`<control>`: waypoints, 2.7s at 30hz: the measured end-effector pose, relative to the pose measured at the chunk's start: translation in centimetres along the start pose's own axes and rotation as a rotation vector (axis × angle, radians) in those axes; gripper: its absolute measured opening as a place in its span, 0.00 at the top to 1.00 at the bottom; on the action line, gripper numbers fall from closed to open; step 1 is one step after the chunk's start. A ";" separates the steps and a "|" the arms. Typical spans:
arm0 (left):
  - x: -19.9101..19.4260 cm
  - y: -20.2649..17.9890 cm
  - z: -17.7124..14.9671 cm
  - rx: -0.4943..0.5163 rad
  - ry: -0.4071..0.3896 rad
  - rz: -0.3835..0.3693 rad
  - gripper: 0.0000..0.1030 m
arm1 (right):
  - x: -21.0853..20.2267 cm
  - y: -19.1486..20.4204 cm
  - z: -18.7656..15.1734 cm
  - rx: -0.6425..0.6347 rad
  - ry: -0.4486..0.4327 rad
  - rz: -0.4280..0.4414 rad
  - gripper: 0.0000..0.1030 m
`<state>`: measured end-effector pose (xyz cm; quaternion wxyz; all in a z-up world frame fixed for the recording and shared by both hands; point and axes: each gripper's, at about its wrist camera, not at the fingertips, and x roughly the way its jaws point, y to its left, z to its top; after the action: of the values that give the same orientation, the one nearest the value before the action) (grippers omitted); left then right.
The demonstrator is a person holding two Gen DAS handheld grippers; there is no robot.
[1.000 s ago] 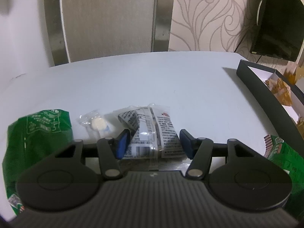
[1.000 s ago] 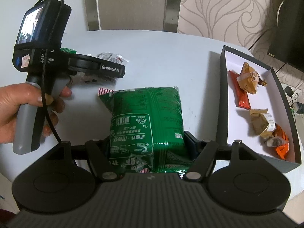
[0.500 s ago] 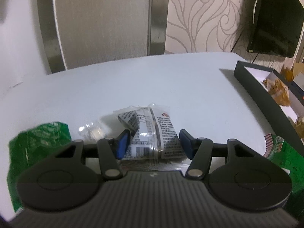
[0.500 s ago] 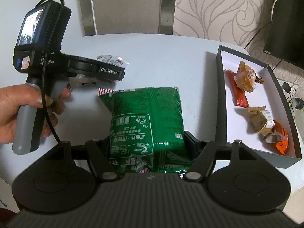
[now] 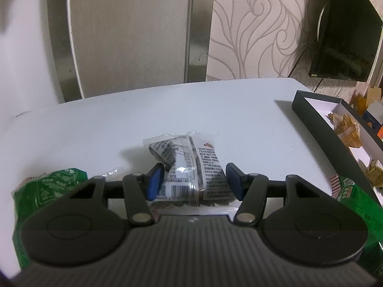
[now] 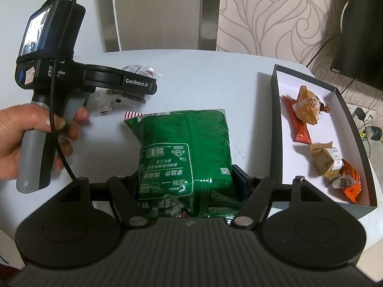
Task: Organize snacks
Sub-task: 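Lift green bag with right gripper while left gripper lifts clear packet, then carry green bag and clear packet over the black box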
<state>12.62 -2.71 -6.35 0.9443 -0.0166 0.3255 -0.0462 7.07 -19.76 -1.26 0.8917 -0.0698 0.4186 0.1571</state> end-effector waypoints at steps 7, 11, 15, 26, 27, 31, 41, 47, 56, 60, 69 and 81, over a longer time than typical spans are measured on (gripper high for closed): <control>0.0 0.2 -0.1 0.001 0.005 0.003 0.42 | 0.0 0.0 -0.2 0.002 0.008 0.001 0.27; -0.1 0.1 -0.3 0.005 0.004 0.003 0.42 | 0.2 -0.1 -0.5 0.003 0.020 -0.005 0.27; -0.2 0.1 -0.6 0.010 0.010 0.002 0.42 | 1.0 -0.3 -1.1 0.011 0.050 -0.010 0.27; -0.3 0.6 -1.4 0.013 0.025 0.008 0.43 | 3.2 -0.4 -0.9 0.031 0.098 -0.022 0.14; -0.3 0.6 -1.6 0.013 0.027 0.010 0.44 | 3.3 -0.5 -0.9 0.032 0.101 -0.021 0.14; -0.2 1.0 -1.9 0.010 0.028 0.010 0.45 | 3.6 -0.7 -0.8 0.034 0.099 -0.019 0.14; 0.5 0.4 -1.4 0.025 0.025 -0.015 0.48 | 1.6 -0.1 -0.8 -0.013 0.049 -0.001 0.28; 0.8 -0.5 -0.6 0.039 0.012 -0.028 0.50 | -0.5 -0.5 -0.3 0.010 0.012 0.002 0.28; 0.4 -2.3 2.4 0.051 -0.038 -0.054 0.50 | -4.5 -2.3 1.1 0.064 -0.074 -0.017 0.28; 0.4 -3.6 3.5 0.063 -0.053 -0.075 0.50 | -5.8 -4.2 1.4 0.109 -0.102 -0.052 0.28; 0.8 -7.9 4.9 0.102 -0.074 -0.129 0.50 | -6.8 -9.5 0.9 0.202 -0.117 -0.131 0.28; 2.3 -14.5 7.3 0.141 -0.097 -0.189 0.50 | -5.9 -14.4 0.1 0.215 -0.084 -0.188 0.28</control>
<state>17.83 -17.39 -1.10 0.9492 0.0172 0.2723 -0.1571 8.46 -34.58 3.17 0.9216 -0.0063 0.3869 0.0298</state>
